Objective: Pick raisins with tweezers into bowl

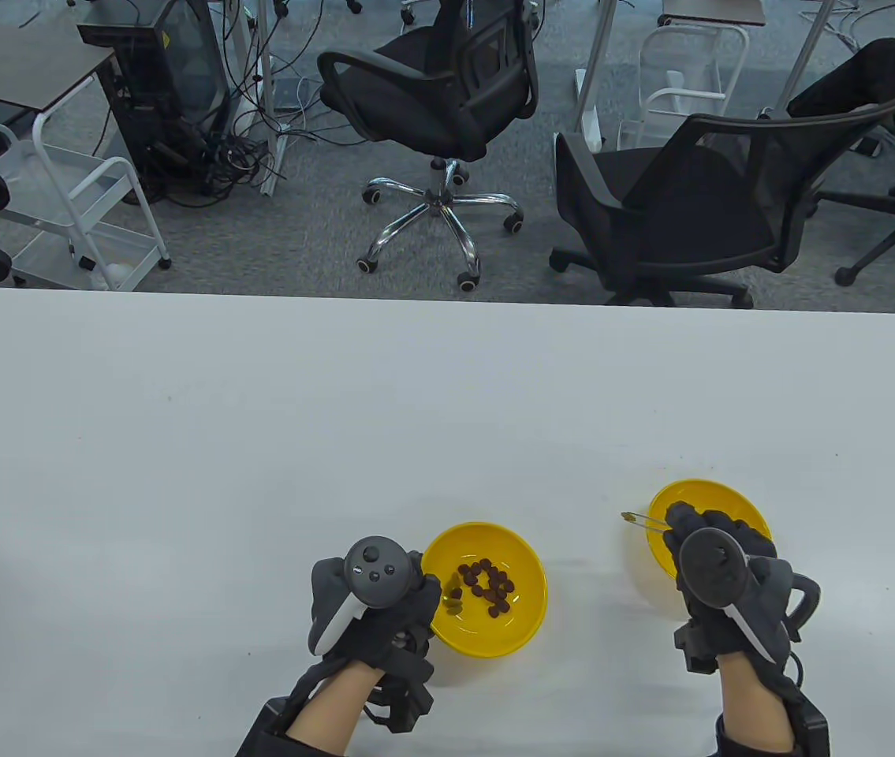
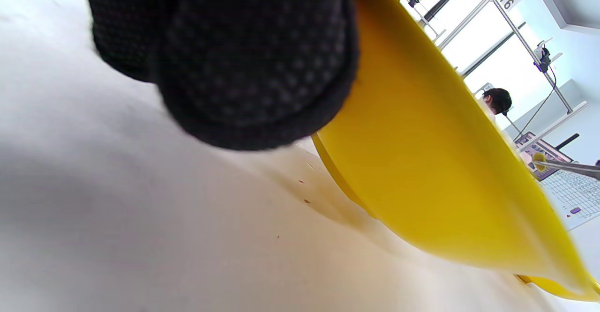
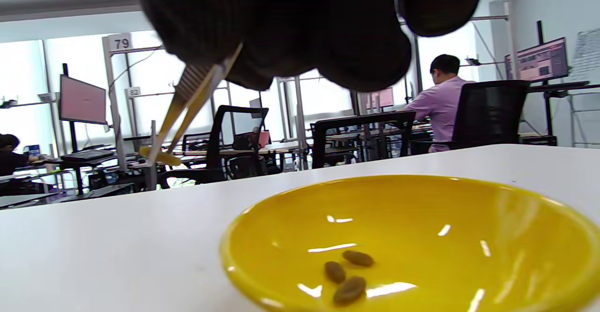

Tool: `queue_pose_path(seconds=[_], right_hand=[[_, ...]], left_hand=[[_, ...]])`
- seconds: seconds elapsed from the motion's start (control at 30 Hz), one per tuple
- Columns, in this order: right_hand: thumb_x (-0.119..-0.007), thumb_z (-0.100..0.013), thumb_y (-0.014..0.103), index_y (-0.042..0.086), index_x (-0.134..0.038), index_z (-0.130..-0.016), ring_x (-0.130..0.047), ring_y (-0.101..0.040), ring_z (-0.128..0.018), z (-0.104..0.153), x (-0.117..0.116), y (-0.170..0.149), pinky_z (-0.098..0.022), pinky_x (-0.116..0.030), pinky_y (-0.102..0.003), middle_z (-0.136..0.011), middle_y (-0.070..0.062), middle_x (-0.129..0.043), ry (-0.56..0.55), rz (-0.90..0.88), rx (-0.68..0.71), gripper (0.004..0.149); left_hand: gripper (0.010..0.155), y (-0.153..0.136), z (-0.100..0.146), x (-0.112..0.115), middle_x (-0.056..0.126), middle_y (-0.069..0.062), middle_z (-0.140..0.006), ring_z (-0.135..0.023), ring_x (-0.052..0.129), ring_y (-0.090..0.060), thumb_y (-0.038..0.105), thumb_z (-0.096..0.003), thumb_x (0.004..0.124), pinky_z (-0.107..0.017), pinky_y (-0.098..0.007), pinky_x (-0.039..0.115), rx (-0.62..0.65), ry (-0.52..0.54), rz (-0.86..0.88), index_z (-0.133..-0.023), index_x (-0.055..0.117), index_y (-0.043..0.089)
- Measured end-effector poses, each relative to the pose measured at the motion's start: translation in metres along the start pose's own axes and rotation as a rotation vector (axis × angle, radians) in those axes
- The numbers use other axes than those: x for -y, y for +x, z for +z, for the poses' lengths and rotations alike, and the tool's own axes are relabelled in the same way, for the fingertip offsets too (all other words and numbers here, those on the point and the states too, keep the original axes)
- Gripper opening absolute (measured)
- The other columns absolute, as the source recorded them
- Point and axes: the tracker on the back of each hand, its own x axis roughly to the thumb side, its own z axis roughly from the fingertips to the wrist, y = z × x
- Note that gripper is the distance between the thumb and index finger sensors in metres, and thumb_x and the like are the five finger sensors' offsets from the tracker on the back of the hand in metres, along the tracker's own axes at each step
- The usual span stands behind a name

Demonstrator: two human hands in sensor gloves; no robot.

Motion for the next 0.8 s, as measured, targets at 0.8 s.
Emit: queue_pose_path(seconds=[0.8], right_hand=[[-0.081, -0.042, 0.031, 0.014, -0.092, -0.082, -0.095, -0.02, -0.049, -0.01, -0.015, -0.025, -0.059, -0.068, -0.056, -0.066, -0.005, -0.09, 0.074, 0.152, -0.179, 0.045]], left_hand=[[0.056, 0.001, 0.0, 0.001, 0.104, -0.008, -0.044, -0.016, 0.105, -0.005, 0.032, -0.0552, 0.06, -0.043, -0.042, 0.088, -0.003, -0.004, -0.004, -0.095, 0.06, -0.008]])
